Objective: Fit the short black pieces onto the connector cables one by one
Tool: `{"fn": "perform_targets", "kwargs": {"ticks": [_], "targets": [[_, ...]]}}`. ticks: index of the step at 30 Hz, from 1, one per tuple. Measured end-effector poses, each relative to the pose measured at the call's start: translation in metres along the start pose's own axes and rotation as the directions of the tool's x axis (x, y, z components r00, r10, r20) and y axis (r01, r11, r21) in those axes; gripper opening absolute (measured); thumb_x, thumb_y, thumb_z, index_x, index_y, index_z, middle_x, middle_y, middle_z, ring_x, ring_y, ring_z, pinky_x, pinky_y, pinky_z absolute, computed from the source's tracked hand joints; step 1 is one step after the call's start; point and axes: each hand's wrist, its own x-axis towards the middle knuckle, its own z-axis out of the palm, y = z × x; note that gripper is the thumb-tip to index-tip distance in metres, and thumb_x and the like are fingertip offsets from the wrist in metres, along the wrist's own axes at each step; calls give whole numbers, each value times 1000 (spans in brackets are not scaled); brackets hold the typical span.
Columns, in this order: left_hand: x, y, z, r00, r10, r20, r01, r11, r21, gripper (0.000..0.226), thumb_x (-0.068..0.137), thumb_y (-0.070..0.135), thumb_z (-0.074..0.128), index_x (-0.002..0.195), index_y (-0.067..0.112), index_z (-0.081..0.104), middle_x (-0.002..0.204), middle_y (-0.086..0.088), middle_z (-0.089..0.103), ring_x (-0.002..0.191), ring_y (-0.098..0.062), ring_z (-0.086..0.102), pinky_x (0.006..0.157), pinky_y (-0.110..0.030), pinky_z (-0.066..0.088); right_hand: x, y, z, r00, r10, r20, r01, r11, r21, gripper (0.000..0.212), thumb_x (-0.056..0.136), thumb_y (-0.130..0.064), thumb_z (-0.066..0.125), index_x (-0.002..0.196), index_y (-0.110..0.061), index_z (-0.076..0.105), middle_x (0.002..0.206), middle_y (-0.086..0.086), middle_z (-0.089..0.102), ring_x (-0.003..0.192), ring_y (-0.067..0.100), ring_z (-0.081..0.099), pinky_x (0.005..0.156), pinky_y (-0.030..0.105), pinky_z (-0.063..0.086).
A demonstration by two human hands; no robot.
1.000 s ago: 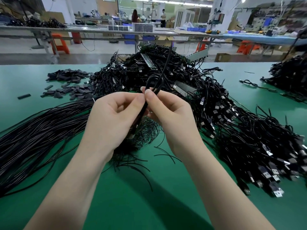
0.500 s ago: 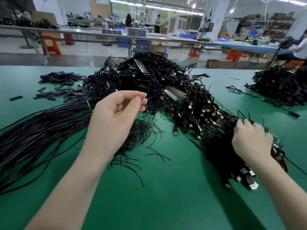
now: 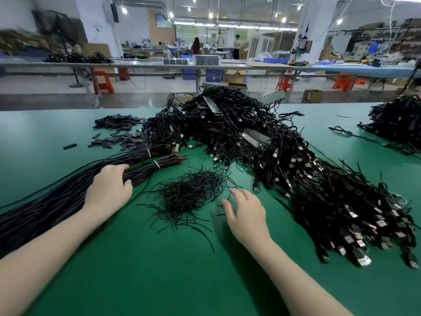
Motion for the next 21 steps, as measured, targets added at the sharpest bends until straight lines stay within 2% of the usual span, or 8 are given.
{"fn": "perform_targets", "kwargs": {"ticks": [3, 6, 10, 14, 16, 18, 20, 21], "targets": [[-5, -57, 4, 983, -146, 114, 94, 922, 374, 54, 100, 43, 41, 148, 19, 34, 144, -9, 43, 124, -35, 48, 89, -46, 48, -5, 0, 19, 997, 55, -45, -51, 994, 101, 40, 100, -37, 44, 133, -16, 52, 128, 0, 56, 123, 16, 43, 103, 31, 35], [-6, -89, 3, 991, -76, 109, 18, 891, 453, 44, 99, 47, 44, 137, 25, 51, 131, -3, 54, 112, -29, 58, 82, -40, 52, -7, 6, 22, 992, 54, -118, -37, 989, 142, 31, 99, -32, 49, 124, -17, 58, 118, -3, 61, 117, 14, 45, 97, 27, 35], [1, -88, -4, 995, -95, -11, 93, 940, 327, 22, 92, 44, 62, 96, 25, 72, 100, -2, 68, 88, -29, 64, 68, -34, 52, -9, 9, 24, 994, 34, -108, -16, 986, 163, 27, 98, -31, 50, 119, -17, 61, 113, -5, 62, 115, 13, 45, 93, 23, 34], [12, -92, -16, 985, -170, -27, 172, 975, 144, 15, 90, 41, 65, 84, 28, 71, 81, -1, 68, 76, -26, 59, 68, -32, 49, -8, 10, 24, 994, 45, -96, -26, 981, 192, 26, 98, -31, 50, 117, -18, 62, 111, -6, 62, 115, 12, 44, 92, 22, 34], [20, -99, -24, 969, -212, -130, 214, 977, 5, 17, 93, 38, 61, 83, 25, 67, 83, -5, 67, 81, -30, 59, 70, -34, 46, -6, 12, 23, 994, 52, -100, -32, 979, 200, 24, 98, -30, 52, 116, -17, 62, 108, -6, 62, 114, 14, 46, 93, 25, 36], [32, -116, -36, 890, -337, -305, 254, 925, -281, 23, 97, 38, 47, 91, 21, 61, 82, -6, 69, 78, -29, 66, 65, -32, 45, -5, 13, 24, 994, 65, -89, -45, 976, 214, 24, 97, -29, 52, 115, -17, 62, 106, -7, 61, 113, 15, 48, 93, 27, 39], [37, -126, -52, 785, -491, -378, 215, 788, -577, 42, 100, 44, 32, 105, 12, 58, 65, 3, 67, 46, -6, 61, 48, -24, 40, -5, 12, 22, 993, 83, -85, -62, 973, 224, 23, 97, -28, 52, 116, -17, 62, 107, -6, 61, 114, 16, 48, 94, 28, 39], [32, -130, -57, 774, -474, -420, 158, 787, -597, 47, 98, 51, 29, 104, 13, 57, 60, 4, 63, 36, -3, 54, 44, -25, 38, -6, 9, 19, 990, 89, -105, -64, 972, 225, 23, 97, -25, 53, 117, -16, 62, 108, -5, 62, 114, 17, 49, 95, 28, 39]]}}
